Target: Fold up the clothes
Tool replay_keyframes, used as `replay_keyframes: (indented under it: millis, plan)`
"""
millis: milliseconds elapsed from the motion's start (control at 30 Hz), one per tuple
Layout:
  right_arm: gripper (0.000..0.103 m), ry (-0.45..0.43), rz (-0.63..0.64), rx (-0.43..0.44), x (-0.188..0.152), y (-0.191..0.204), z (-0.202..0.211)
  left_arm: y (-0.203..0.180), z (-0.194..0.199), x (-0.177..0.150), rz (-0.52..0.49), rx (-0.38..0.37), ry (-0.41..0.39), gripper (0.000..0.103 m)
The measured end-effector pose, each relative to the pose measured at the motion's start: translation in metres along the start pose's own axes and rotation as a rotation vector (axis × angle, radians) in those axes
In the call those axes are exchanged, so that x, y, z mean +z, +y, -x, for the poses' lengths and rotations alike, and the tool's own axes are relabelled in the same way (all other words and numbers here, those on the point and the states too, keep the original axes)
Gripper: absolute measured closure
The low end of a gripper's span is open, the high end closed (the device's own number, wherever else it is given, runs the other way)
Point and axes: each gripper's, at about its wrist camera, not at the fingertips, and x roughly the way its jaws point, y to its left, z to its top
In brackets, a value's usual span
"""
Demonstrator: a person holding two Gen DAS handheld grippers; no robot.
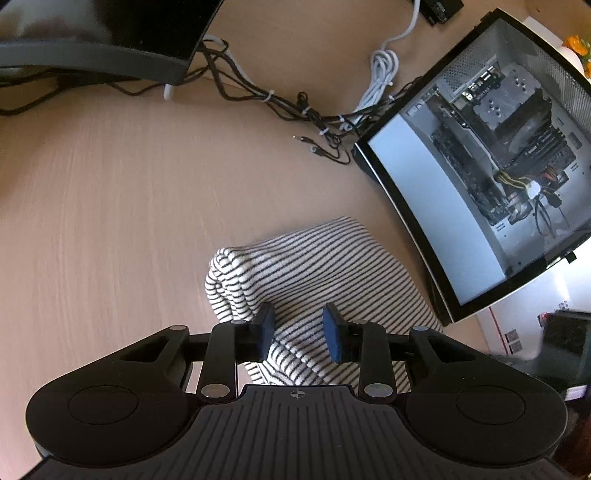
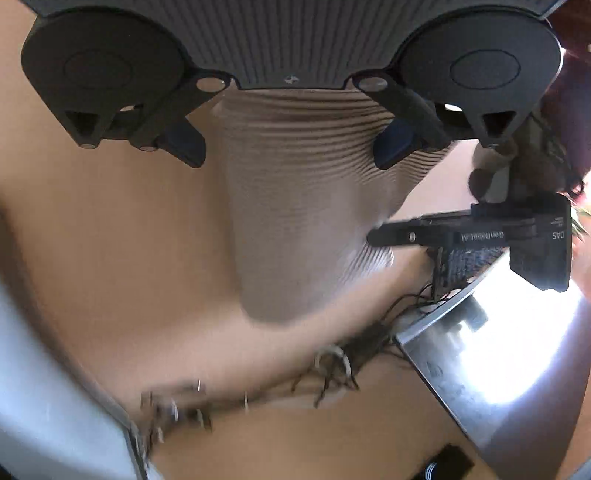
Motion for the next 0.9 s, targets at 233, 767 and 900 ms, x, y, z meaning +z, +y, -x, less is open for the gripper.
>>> replay_keyframes:
  millis: [233,767,900]
  plan:
    - [0.033,-0.061,0.298,0.025,0.005,0.056,0.029,0.003,0.002,0.0,0.003,0.024,-0.003,0.07]
    - [0.005,-0.186,0.672,-0.181,-0.004,0.096,0.029,-0.002,-0.006,0.0,0.005,0.027,-0.026,0.068]
    - [0.001,-0.073,0.71,-0.184,-0.016,0.105,-0.033,-0.004,-0.01,0.006,0.003,0.051,-0.035,0.067]
